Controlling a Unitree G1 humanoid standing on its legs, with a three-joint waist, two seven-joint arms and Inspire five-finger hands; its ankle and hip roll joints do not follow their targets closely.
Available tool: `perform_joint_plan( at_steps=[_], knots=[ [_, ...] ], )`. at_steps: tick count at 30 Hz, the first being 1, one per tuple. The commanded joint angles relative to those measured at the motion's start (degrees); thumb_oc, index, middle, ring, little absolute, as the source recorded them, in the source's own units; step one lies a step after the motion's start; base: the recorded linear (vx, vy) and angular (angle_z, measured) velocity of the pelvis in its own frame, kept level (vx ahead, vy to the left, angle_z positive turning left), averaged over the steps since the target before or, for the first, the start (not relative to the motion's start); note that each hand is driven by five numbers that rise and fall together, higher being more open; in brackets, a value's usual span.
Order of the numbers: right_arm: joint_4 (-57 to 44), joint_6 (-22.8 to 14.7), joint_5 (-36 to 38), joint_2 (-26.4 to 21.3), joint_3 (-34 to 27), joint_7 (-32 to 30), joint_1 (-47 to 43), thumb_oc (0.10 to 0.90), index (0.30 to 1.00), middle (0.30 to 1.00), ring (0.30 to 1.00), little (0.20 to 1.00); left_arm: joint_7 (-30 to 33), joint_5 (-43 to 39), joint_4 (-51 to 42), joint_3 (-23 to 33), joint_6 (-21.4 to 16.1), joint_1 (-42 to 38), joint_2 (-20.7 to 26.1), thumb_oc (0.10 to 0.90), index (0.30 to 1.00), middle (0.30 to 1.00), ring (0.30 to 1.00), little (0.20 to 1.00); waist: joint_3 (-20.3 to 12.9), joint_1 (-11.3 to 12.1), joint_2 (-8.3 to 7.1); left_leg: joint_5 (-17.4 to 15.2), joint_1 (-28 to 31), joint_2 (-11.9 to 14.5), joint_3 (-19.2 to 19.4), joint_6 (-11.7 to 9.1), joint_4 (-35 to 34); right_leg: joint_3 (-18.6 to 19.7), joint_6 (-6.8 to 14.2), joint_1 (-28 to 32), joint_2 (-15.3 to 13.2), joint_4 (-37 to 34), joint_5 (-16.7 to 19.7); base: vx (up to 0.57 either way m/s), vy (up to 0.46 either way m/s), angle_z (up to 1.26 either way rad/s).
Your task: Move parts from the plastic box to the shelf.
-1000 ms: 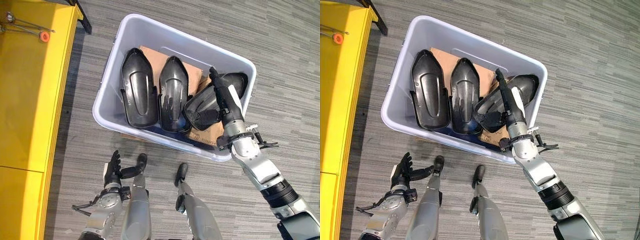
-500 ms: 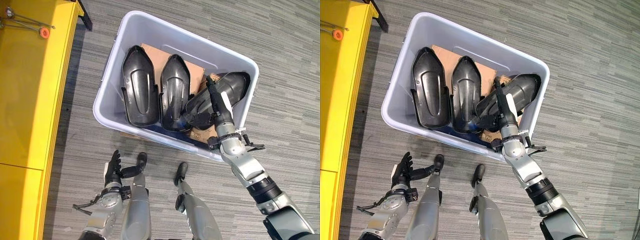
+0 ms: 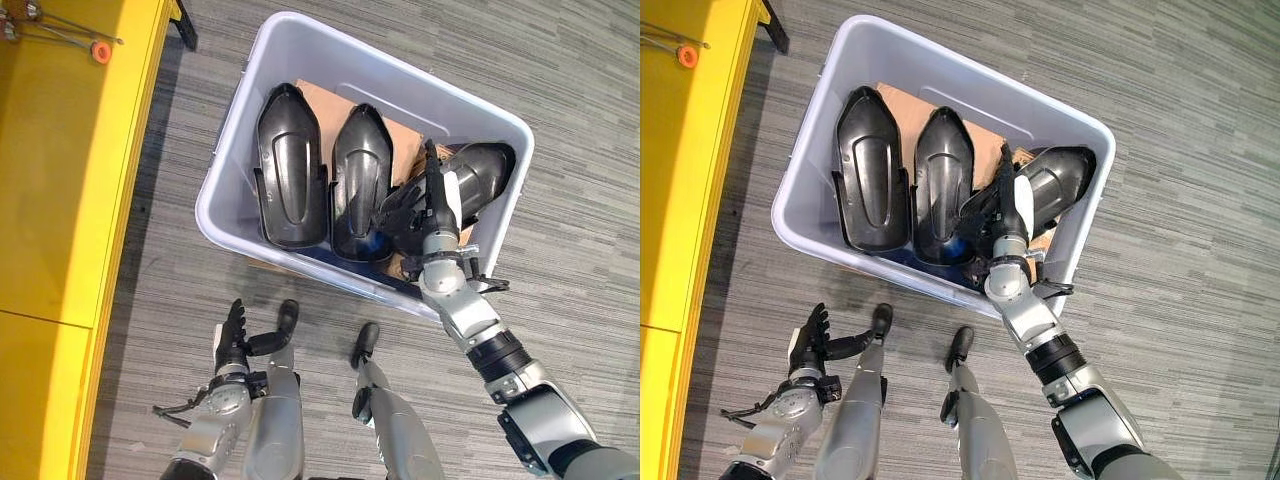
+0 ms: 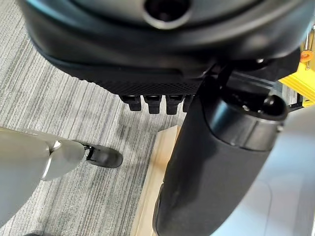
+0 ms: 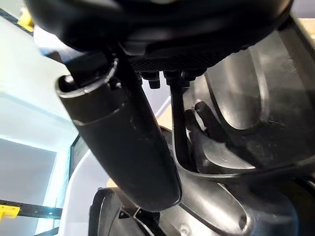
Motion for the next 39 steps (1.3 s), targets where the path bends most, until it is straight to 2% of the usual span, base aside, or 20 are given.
perform_joint_plan(
  at_steps=[1, 7, 17, 24, 29, 35, 39],
  knots=[
    [-3.19, -2.49, -4.84, -1.97, -1.74, -4.47, -4.37, 0.9, 1.0, 1.0, 1.0, 1.0, 1.45, 0.94, -3.39, 0.02, -4.03, 1.78, 0.79, 0.9, 1.0, 1.0, 1.0, 1.0, -1.52, -0.26, 0.54, -4.88, 0.96, 1.53, -0.05, 1.4, 4.29, 0.32, 6.07, 1.88, -5.25, 1.11, -2.66, 0.0, 0.015, 0.09],
    [-0.04, -2.32, -6.2, 0.91, -1.81, -7.87, -5.08, 0.9, 1.0, 1.0, 1.0, 1.0, 2.43, 1.47, -3.13, -1.26, -4.79, 0.1, 0.48, 0.9, 1.0, 1.0, 1.0, 1.0, -0.98, -0.17, 0.95, -5.01, 0.47, 1.26, -0.17, 1.44, 4.92, 0.33, 6.07, 1.66, -5.44, 1.39, -2.65, 0.0, 0.003, 0.01],
    [3.04, -1.49, -9.0, 2.5, -1.65, -10.16, -3.7, 0.9, 1.0, 1.0, 1.0, 1.0, 2.71, 2.31, -2.53, -2.48, -5.25, -0.7, -0.07, 0.9, 1.0, 1.0, 1.0, 1.0, -0.82, -0.31, 1.16, -5.23, 0.18, 1.02, -0.45, 1.56, 5.31, 0.35, 6.16, 1.63, -5.72, 1.57, -2.62, 0.0, 0.0, 0.0],
    [5.52, -1.27, -8.15, 3.67, -1.6, -11.12, -2.31, 0.9, 1.0, 1.0, 1.0, 1.0, 3.13, 2.52, -2.3, -3.11, -5.43, -1.37, -0.09, 0.9, 1.0, 1.0, 1.0, 1.0, -0.54, -0.59, 1.1, -5.34, 0.01, 0.95, -0.46, 1.62, 5.62, 0.45, 6.21, 1.59, -5.82, 1.68, -2.52, 0.0, 0.0, 0.0],
    [6.83, -0.92, -8.78, 3.72, -1.93, -12.34, -2.13, 0.9, 1.0, 1.0, 1.0, 1.0, 3.3, 2.71, -2.02, -3.22, -5.68, -1.6, -0.11, 0.9, 1.0, 1.0, 1.0, 1.0, -0.35, -0.62, 1.14, -5.36, -0.18, 0.82, -0.57, 1.61, 5.84, 0.37, 6.23, 1.52, -5.8, 1.83, -2.46, 0.0, 0.0, 0.0],
    [10.72, 1.31, -15.07, 1.03, -2.25, -14.47, -3.87, 0.9, 1.0, 1.0, 1.0, 1.0, 3.04, 3.45, -2.22, -3.41, -6.73, -1.99, -0.17, 0.9, 1.0, 1.0, 1.0, 1.0, 0.05, -0.39, 1.52, -5.18, -0.42, 0.68, -0.51, 1.57, 5.75, 0.26, 6.24, 1.23, -5.84, 1.87, -2.36, -0.01, 0.004, 0.02],
    [12.52, 2.0, -15.44, 0.68, -3.09, -15.39, -3.91, 0.9, 1.0, 1.0, 1.0, 1.0, 2.95, 3.37, -1.79, -3.49, -6.96, -2.42, -0.37, 0.9, 1.0, 1.0, 1.0, 1.0, 0.34, -0.3, 1.69, -5.17, -0.5, 0.69, -0.6, 1.56, 5.81, 0.28, 6.21, 1.13, -5.83, 2.0, -2.33, -0.01, 0.005, 0.02]
  ],
)
